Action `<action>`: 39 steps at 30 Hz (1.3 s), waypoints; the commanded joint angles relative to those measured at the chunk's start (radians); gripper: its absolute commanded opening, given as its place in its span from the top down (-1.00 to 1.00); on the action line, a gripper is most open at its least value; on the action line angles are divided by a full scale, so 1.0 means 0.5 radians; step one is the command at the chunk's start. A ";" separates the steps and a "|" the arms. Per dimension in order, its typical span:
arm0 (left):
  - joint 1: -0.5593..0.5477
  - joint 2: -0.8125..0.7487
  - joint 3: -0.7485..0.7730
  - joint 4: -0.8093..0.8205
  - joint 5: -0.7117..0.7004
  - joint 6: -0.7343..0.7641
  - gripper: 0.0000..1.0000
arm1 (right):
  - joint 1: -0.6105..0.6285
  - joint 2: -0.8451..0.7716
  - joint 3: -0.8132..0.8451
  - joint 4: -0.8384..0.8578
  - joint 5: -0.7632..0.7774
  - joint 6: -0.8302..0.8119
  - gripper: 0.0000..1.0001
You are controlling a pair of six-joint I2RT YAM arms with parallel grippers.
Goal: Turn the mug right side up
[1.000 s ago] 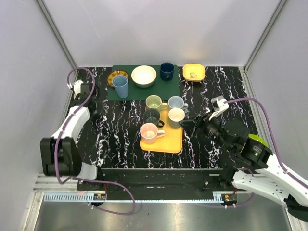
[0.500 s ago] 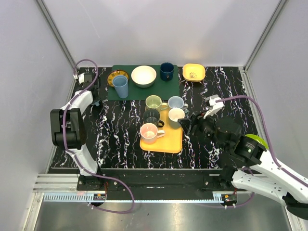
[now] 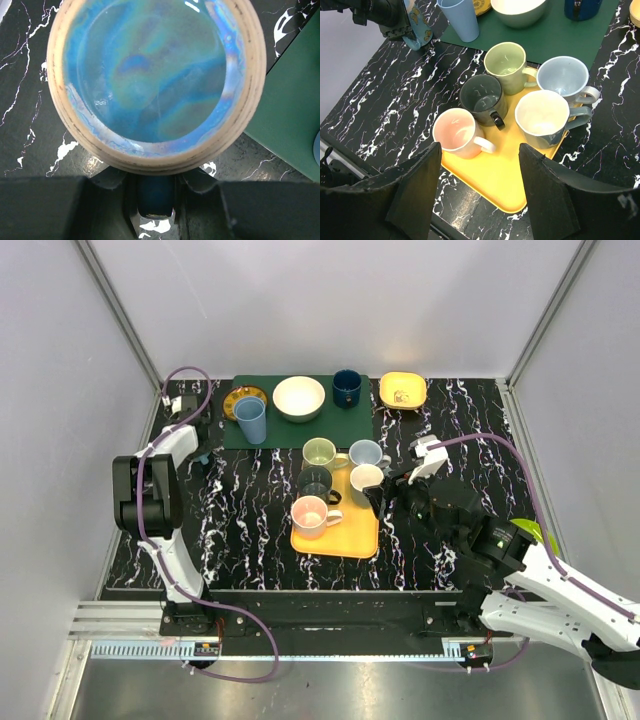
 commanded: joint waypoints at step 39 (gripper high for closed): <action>-1.042 -2.290 -1.355 0.044 0.616 -0.653 -0.98 | -0.115 0.956 0.363 -0.397 -0.808 -0.499 -0.39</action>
